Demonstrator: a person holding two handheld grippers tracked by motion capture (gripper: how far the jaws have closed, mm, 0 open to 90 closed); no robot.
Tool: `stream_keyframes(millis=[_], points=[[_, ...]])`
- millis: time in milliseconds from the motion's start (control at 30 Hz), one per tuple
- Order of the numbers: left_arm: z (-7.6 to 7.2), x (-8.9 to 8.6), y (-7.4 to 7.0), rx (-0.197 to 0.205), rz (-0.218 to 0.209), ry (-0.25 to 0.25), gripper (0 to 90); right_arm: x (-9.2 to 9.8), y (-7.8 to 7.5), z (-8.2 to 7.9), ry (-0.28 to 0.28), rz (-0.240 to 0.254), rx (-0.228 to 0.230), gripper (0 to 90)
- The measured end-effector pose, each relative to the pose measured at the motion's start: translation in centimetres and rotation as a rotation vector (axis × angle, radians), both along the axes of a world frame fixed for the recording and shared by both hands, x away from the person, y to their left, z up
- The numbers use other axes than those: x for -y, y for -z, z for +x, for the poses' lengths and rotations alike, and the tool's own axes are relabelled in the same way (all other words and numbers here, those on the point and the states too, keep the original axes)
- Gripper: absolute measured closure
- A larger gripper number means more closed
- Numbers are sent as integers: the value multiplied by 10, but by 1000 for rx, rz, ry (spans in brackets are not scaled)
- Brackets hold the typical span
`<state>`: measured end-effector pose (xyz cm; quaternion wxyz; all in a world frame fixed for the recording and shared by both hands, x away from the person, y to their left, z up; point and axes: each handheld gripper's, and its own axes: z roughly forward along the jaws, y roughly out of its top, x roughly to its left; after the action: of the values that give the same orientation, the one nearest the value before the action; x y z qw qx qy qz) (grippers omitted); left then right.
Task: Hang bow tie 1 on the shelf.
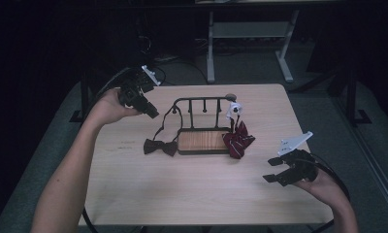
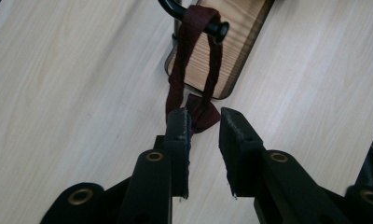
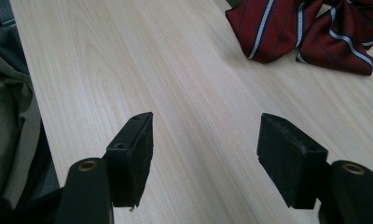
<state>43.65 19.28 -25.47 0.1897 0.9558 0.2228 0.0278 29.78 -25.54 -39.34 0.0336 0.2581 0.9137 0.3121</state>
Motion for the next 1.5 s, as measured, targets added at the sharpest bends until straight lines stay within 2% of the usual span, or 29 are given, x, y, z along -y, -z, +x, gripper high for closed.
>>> stream_keyframes(millis=[133,367,467,567,833,1500], points=[[-7,-2,3,2,11,4,690,0,0,0,5,3,-1,354],[-17,-7,3,13,-31,16,663,-3,1,1,13,-3,2,336],[-23,-8,5,17,-25,16,645,-3,2,2,12,-8,3,334],[-28,-11,7,20,-44,17,636,-3,2,2,15,-9,3,333],[-37,-18,14,21,-51,14,617,-1,2,2,26,-10,3,329],[-53,-27,25,23,-72,9,580,2,3,2,40,-11,-2,323]])
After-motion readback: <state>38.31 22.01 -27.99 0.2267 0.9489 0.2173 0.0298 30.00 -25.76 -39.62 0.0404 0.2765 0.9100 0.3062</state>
